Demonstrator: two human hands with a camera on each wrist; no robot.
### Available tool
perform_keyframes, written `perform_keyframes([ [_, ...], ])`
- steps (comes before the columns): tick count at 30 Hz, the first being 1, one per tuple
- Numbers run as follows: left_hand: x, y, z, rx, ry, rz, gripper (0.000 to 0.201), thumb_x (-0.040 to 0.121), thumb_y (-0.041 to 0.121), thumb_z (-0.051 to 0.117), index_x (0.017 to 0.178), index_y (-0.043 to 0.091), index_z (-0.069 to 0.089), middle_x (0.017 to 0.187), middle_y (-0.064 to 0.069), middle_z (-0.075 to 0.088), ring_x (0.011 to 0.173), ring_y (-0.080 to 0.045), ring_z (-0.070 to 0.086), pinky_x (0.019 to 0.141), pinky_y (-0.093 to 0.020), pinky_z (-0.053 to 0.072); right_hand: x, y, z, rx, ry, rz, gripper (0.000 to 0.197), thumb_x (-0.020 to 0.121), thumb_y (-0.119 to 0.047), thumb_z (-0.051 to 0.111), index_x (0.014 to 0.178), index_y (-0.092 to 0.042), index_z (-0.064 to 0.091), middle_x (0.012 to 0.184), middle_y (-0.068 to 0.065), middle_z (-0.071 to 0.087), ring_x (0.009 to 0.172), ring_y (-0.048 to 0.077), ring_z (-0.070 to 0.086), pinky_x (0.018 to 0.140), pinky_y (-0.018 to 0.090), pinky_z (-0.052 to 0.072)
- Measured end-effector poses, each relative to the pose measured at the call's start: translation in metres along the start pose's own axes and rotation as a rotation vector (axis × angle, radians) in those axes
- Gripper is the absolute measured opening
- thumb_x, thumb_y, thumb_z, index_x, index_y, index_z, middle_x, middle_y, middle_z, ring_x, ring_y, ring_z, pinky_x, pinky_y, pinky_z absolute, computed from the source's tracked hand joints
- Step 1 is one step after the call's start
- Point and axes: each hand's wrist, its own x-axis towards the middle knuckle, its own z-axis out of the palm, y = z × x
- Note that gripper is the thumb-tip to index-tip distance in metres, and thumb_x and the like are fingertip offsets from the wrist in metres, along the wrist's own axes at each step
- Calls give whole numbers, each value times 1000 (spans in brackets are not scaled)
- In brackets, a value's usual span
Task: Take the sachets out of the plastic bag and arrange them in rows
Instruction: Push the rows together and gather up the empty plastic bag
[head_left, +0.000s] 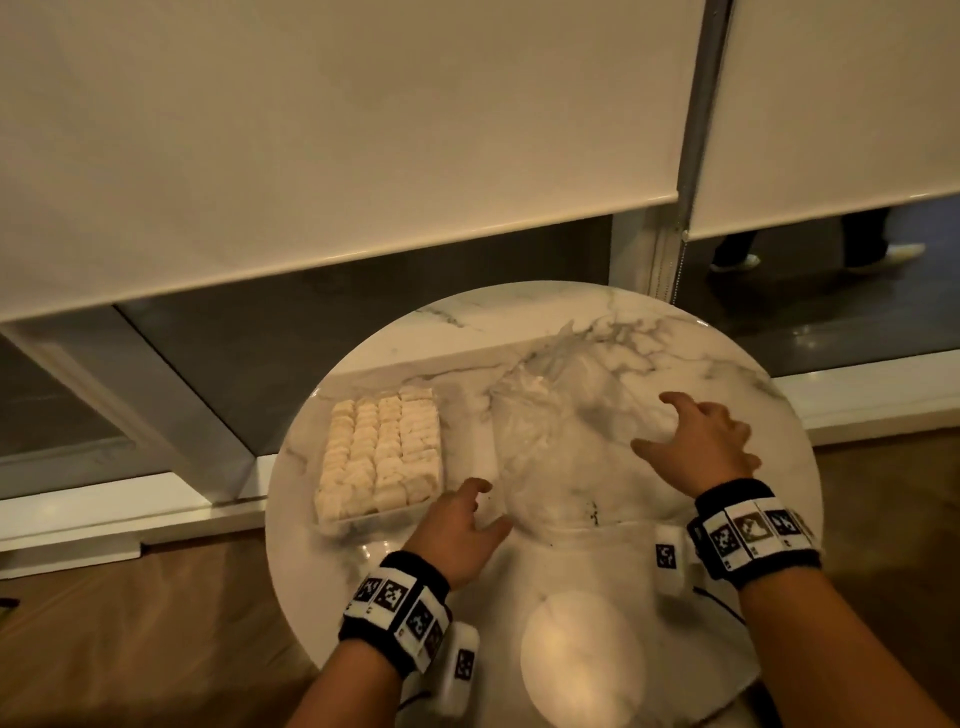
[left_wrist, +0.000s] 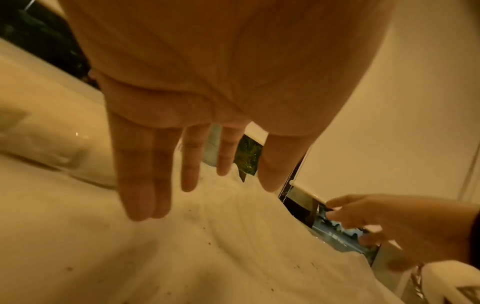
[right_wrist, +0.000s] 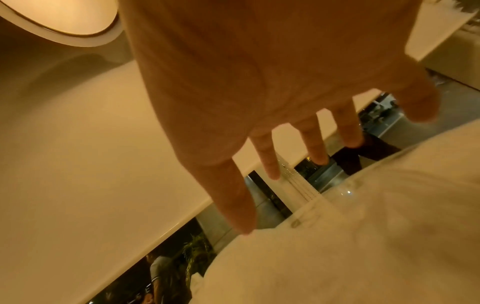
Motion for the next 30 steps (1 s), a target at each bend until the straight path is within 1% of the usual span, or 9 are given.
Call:
perform_keyframes([
  [5,26,19,12,159,-127,-58,69,91,60,53,151,33,29,139,-10,48,120,-27,55,104,-38,45,-2,4,23,64,-287,-22,90,77,-55,75,151,-38,28,146,16,38,131,41,41,108,48,41],
  [9,35,27,20,172,-133,-72,59,94,45,58,145,19,45,143,-8,51,126,-24,53,106,-33,43,-5,-6,32,124,-325,-85,86,79,-48,76,151,-36,31,144,13,45,128,33,49,104,41,45],
  [13,37,28,27,190,-106,-14,45,93,28,60,136,16,57,135,-8,59,120,-22,58,101,-25,44,-10,-14,39,248,-384,-144,77,85,-44,73,151,-28,35,138,10,54,119,25,57,95,32,48],
  [15,37,29,30,191,-78,30,36,91,19,58,126,16,63,125,-7,66,112,-22,62,90,-19,43,-13,-18,44,307,-395,-149,75,86,-49,70,150,-28,36,132,8,59,109,24,62,88,33,52],
  [17,36,29,32,182,-37,71,30,89,12,55,116,15,67,114,-6,70,106,-22,64,83,-16,41,-14,-22,48,344,-406,-130,77,86,-57,65,150,-29,35,134,9,59,112,26,62,91,36,54],
  [20,35,27,30,175,57,97,29,89,8,56,113,16,69,109,-3,72,104,-19,66,87,-18,47,-13,-23,44,336,-414,-107,76,90,-64,56,152,-27,33,146,11,51,128,27,53,104,37,46],
  [23,33,21,24,133,155,99,33,90,4,56,114,21,69,111,0,70,101,-15,66,93,-26,52,-7,-17,37,337,-368,-64,74,91,-65,52,150,-25,37,147,10,51,129,27,53,106,38,44],
  [27,25,16,12,209,196,139,39,87,-4,52,110,22,71,110,2,64,103,-15,61,86,-16,41,4,-8,31,350,-216,4,80,85,-67,59,147,-21,40,145,11,52,128,31,53,105,40,45],
  [30,10,17,5,241,132,114,32,80,2,56,100,24,66,109,4,57,102,-15,57,81,-13,35,7,-8,30,418,-251,64,86,83,-64,66,149,-18,37,146,11,51,128,31,53,104,42,47],
])
